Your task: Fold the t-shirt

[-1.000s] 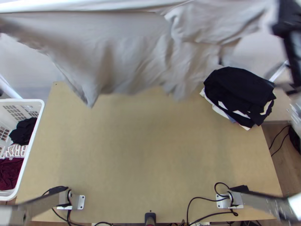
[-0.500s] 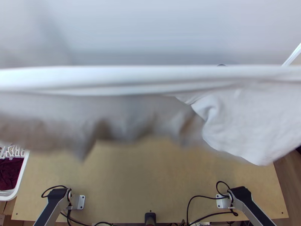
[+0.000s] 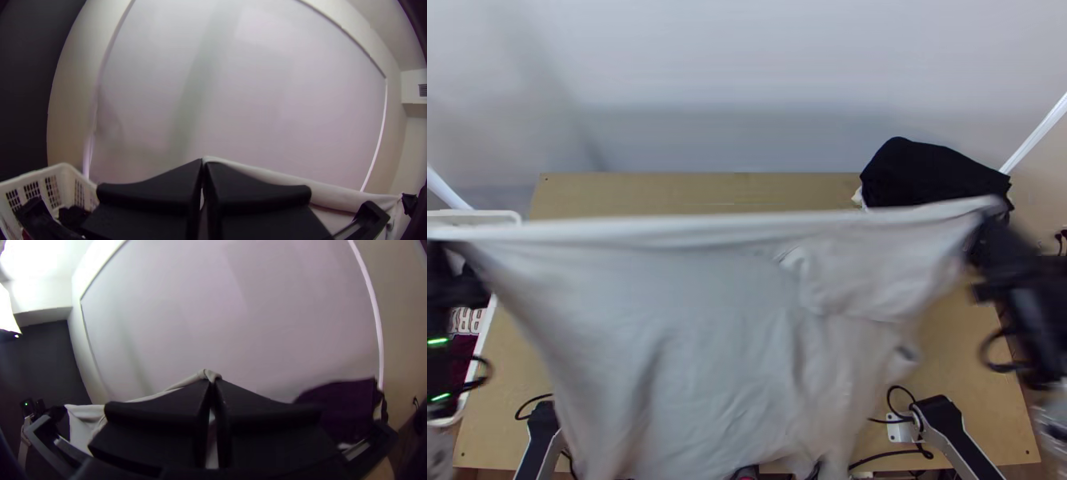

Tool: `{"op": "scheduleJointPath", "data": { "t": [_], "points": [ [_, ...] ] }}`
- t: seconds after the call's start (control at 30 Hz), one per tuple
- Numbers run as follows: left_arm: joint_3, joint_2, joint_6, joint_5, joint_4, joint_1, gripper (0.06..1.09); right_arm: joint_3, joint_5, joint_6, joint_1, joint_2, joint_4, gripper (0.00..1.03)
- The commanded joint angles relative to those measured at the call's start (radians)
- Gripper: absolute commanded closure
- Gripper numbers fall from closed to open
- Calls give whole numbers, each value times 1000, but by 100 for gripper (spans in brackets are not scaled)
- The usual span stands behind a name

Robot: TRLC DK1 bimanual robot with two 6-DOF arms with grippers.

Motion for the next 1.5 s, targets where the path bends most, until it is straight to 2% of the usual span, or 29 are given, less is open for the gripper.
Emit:
{"op": "scheduleJointPath", "data": {
  "t": [0.0, 0.13, 0.23, 0.43, 0.63, 0.8, 1.0, 1.47],
  "points": [
    [-211, -47, 8, -7, 38, 4, 105, -194, 31, 33, 27, -36, 84, 100],
    [-393, -19, 45, -6, 155, -7, 105, -326, 31, 54, 27, 41, 179, 100],
    [-456, 58, 45, 11, 233, -5, 105, -374, 31, 61, 17, 119, 277, 100],
    [-467, 288, 45, 20, 418, 6, 105, -366, 26, 71, -10, 331, 434, 100],
    [-422, 550, 45, 20, 576, 15, 105, -260, -37, 100, -59, 593, 446, 100],
    [-306, 778, 45, 28, 573, 27, 105, -168, -86, 94, -85, 776, 448, 100],
    [-160, 1012, 45, 45, 543, 32, 105, -50, -89, 88, -96, 975, 477, 100],
    [153, 1335, 45, 45, 477, 33, 105, 249, -88, 58, -118, 1346, 481, 100]
  ]
}}
